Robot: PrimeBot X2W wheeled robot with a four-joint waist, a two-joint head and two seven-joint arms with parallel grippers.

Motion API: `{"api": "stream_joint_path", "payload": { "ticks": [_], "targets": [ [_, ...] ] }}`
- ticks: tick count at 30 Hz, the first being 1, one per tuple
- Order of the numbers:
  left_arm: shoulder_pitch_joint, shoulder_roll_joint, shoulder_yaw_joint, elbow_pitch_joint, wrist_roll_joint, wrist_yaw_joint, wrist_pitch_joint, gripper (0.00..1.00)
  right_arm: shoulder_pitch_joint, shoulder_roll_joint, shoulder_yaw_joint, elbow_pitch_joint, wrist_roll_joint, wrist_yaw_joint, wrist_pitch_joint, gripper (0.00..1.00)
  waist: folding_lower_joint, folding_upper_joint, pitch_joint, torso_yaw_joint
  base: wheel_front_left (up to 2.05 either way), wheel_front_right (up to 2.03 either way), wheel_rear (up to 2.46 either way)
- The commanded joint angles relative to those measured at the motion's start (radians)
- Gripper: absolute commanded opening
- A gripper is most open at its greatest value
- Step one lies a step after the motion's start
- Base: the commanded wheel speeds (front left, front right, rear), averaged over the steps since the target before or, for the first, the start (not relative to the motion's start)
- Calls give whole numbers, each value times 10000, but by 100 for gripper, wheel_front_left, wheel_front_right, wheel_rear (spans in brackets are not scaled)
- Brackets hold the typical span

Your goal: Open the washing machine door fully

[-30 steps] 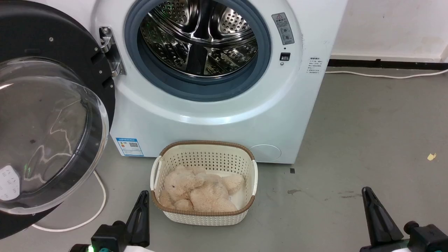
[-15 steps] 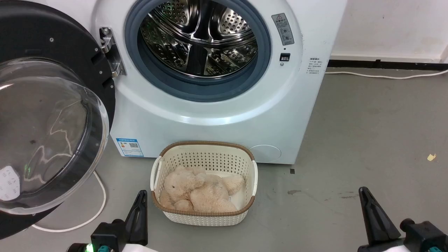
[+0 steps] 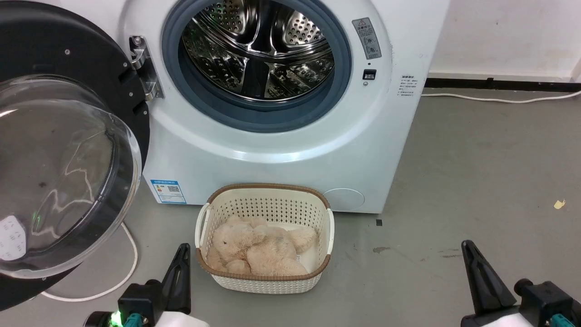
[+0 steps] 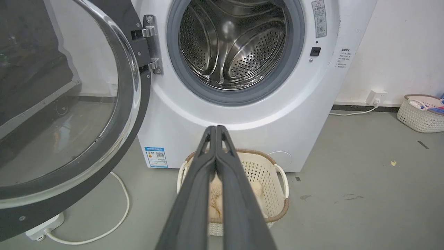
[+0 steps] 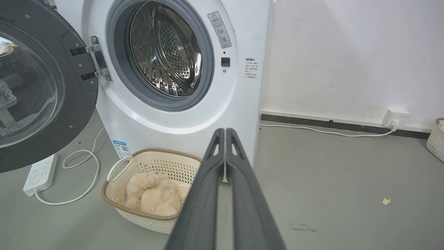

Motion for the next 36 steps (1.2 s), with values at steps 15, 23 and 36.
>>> {"api": "stream_joint_path", "payload": {
  "ticks": [15, 23, 36],
  "targets": [
    [-222, -205, 315, -57, 417, -229, 292, 0, -311, 4, 94, 27, -187, -3, 345, 0, 0, 0, -18, -2, 0, 0, 0],
    [-271, -293, 453, -69, 582, -323, 432, 0, -389, 4, 133, 32, -238, -4, 509, 0, -1, 0, -27, -3, 0, 0, 0],
    [-350, -436, 678, -88, 849, -475, 660, 0, -515, 5, 196, 40, -322, -4, 775, 0, -1, 0, -42, -5, 0, 0, 0]
  ]
}}
